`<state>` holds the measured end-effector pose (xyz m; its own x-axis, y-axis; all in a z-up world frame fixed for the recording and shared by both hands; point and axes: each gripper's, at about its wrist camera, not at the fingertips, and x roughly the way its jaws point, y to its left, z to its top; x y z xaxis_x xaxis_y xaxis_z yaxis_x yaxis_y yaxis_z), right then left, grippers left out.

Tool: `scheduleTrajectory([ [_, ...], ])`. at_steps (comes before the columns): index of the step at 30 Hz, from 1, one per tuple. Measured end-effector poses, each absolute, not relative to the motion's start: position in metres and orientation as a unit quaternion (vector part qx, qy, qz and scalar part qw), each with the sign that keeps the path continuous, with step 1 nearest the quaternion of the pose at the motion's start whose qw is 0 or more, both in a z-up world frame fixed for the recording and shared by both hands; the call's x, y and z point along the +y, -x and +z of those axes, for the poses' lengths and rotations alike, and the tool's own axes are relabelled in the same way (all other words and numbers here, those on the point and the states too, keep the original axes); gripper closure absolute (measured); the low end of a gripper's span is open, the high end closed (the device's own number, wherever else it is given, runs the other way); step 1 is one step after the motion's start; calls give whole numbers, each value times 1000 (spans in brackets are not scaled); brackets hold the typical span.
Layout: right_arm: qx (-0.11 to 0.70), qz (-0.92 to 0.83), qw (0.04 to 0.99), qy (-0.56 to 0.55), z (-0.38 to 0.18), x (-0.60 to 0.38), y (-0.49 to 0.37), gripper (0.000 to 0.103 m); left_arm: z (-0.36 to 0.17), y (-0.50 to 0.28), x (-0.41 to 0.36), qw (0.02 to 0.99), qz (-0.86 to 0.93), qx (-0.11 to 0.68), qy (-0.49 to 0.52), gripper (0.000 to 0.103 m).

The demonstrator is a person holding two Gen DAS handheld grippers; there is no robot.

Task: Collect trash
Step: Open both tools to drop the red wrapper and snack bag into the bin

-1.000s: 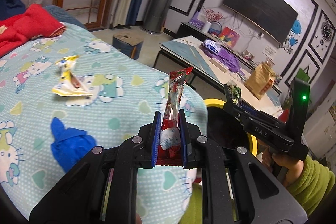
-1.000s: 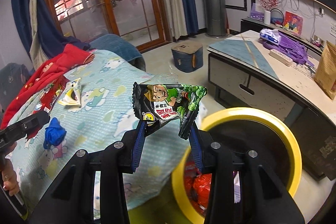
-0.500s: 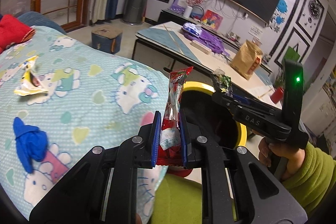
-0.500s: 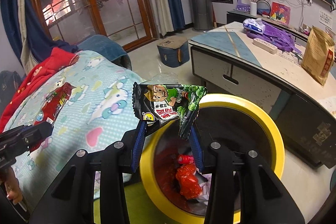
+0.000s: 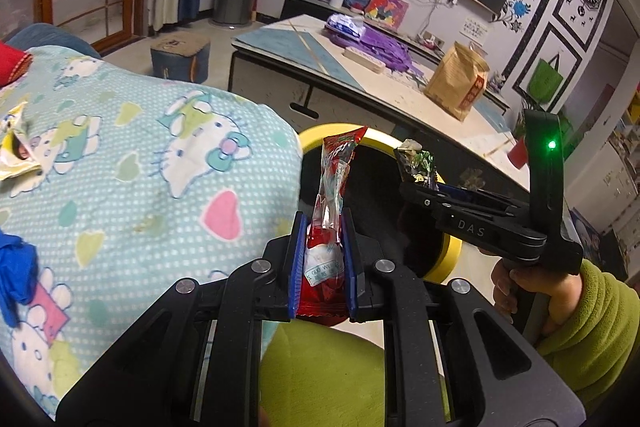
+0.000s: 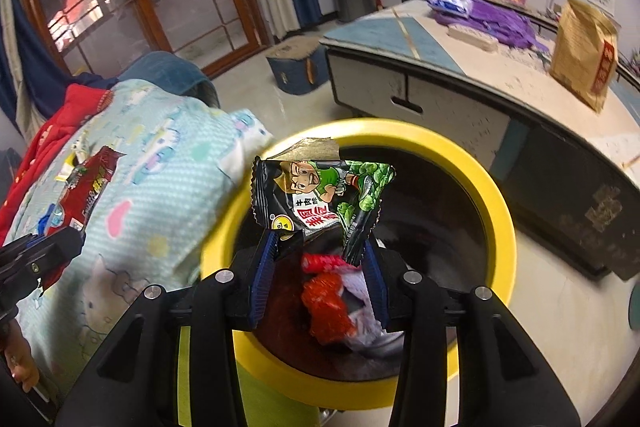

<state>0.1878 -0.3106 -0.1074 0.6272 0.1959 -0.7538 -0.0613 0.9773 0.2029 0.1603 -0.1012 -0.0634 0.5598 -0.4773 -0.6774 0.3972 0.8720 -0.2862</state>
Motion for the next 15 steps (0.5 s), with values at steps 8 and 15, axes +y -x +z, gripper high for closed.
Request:
scheduleTrajectory([
  [8,452,65,885,-93,-124,-323,-185,60,-73,-169,-131,870,-269,413,20,91],
  [15,458,54,881,-109,-128,-338,-180,55,-76,-183,-150,860,-283,424,3,91],
])
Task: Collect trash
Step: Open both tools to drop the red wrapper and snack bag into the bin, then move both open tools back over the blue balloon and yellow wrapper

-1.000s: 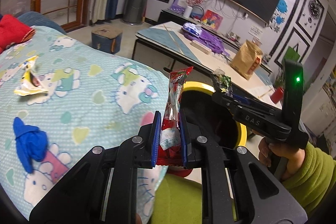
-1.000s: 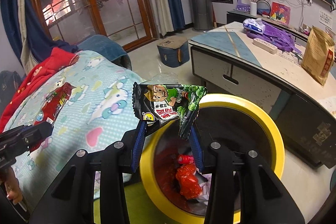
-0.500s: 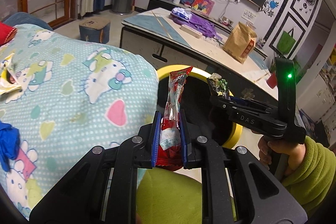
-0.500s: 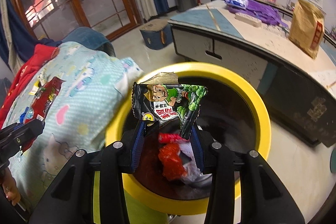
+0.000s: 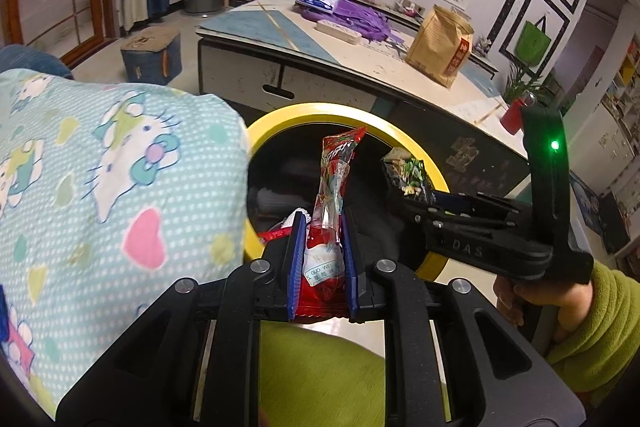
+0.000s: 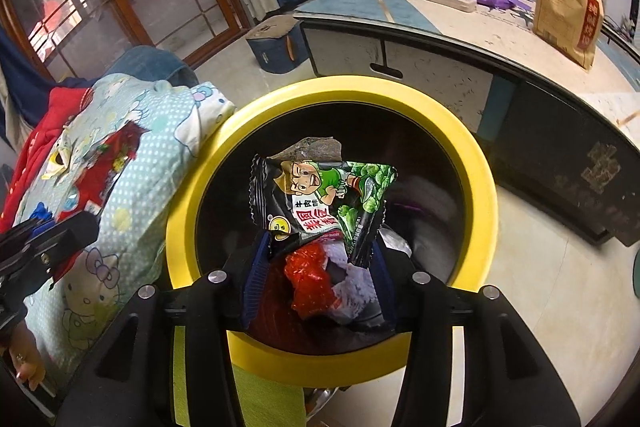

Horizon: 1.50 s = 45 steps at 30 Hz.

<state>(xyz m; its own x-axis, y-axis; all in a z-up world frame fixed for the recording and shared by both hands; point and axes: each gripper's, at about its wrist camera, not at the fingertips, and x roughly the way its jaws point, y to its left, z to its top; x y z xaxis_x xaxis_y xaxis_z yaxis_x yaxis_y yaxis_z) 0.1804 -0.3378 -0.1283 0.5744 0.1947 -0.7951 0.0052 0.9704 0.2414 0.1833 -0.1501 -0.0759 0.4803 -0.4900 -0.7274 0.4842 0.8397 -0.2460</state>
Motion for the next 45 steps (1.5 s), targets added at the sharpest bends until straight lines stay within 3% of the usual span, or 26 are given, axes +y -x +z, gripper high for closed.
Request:
scheduleTrajectory([
  [6,453,38,880,-137,-128,-352,-178,38,-78,-197,-164,856,-287,430,0,90],
  [8,447,27,882,-146,-126,-358,-178,35,-79,-202,-165,857,-282,431,3,84],
  [12,433,8,886,-163,-121,-369,-176,27,-80,-208,-164,855,-281,436,18,56],
  [14,426,-1,889,-170,-119,-375,-175,26,-81,-209,-161,855,-282,436,24,51],
  [16,423,-6,889,-175,-118,-378,-174,26,-81,-210,-158,856,-277,436,32,34],
  [20,423,-6,889,-175,-118,-376,-175,25,-77,-211,-145,864,-256,430,49,12],
  [27,407,16,901,-151,-104,-353,-175,25,-58,-203,-108,895,-198,395,63,11],
  [30,393,29,909,-138,-95,-342,-173,19,-51,-198,-93,905,-175,382,64,11],
  [45,353,135,924,-50,-61,-252,-159,18,-25,-180,-7,938,-78,325,94,11],
])
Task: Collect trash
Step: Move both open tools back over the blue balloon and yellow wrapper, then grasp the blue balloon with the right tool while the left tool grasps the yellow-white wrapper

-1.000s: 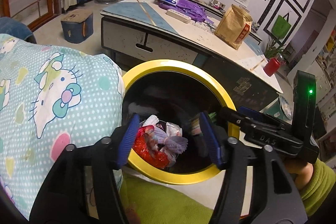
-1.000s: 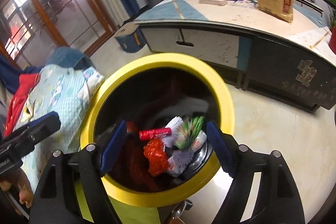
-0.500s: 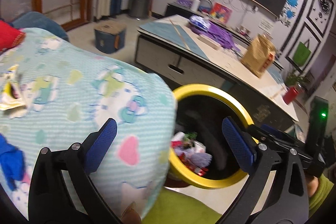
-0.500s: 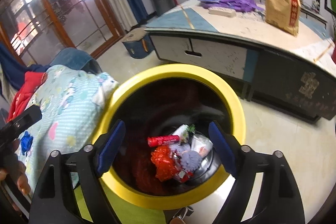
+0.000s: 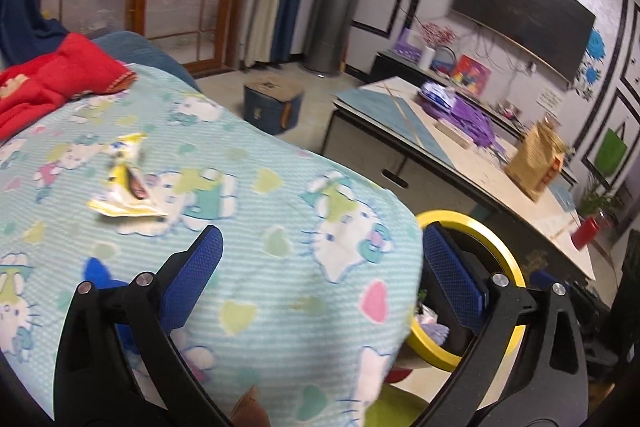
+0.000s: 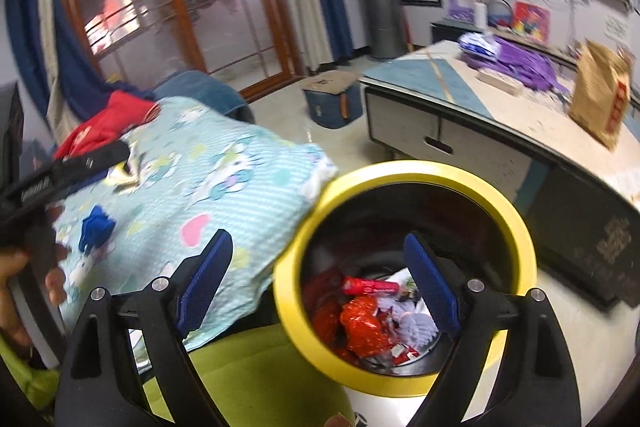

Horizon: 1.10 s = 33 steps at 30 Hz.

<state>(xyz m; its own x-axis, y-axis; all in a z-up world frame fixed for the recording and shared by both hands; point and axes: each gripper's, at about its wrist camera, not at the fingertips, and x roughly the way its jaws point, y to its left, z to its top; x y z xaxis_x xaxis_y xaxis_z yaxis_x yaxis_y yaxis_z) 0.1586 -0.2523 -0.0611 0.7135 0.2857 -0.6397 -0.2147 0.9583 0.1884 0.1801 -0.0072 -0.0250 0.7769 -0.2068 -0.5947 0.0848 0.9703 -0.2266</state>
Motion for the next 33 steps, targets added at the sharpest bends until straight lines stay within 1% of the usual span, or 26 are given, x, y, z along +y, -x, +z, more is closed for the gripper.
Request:
scheduleTrajectory([
  [15,358,235,904,8,-57,-157,-149,18,-16,-175,64,945,-6,297,134,11],
  [28,368,334,866,49,-63,-58,-158,19,-15,-161,145,937,71,283,190,11],
  [33,392,366,842,55,-74,-21,-171,30,-20,-172,165,930,78,296,205,11],
])
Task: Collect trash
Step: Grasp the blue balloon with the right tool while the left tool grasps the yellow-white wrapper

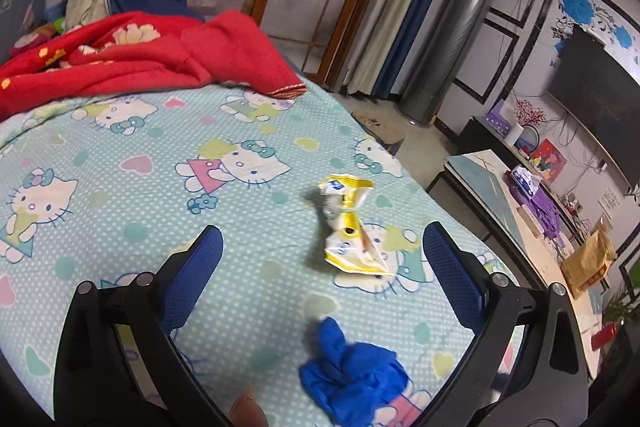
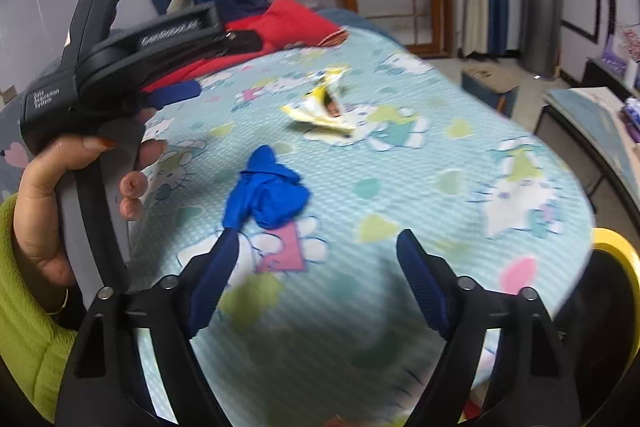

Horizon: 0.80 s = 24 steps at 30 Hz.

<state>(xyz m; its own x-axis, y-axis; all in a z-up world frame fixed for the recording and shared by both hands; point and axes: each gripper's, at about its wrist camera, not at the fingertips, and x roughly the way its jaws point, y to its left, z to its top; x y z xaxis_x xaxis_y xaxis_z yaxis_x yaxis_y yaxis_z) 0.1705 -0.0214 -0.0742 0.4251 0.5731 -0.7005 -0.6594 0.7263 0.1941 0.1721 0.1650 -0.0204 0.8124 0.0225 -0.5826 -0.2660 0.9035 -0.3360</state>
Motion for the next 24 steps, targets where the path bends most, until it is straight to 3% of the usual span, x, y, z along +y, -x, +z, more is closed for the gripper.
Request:
scheduleTrajectory([
  [7,419,385,821,46,-86,13,-185,42,-36,-195,178,917,52,322,230,11],
  [9,430,382,817,38,-93,19,-190,57,-42,-202,177,914,39,330,233,14],
  [15,433,380,817,34,-101,18,-187,86,-62,-224,169,902,1,360,239,32],
  [21,426,357,831,31,-100,-3,-176,92,-83,-239,167,882,-20,384,272,45],
  [23,425,351,834,26,-99,-11,-172,92,-88,-241,166,877,-26,390,280,56],
  [24,425,347,836,24,-99,-15,-171,93,-91,-241,166,874,-28,393,284,69],
])
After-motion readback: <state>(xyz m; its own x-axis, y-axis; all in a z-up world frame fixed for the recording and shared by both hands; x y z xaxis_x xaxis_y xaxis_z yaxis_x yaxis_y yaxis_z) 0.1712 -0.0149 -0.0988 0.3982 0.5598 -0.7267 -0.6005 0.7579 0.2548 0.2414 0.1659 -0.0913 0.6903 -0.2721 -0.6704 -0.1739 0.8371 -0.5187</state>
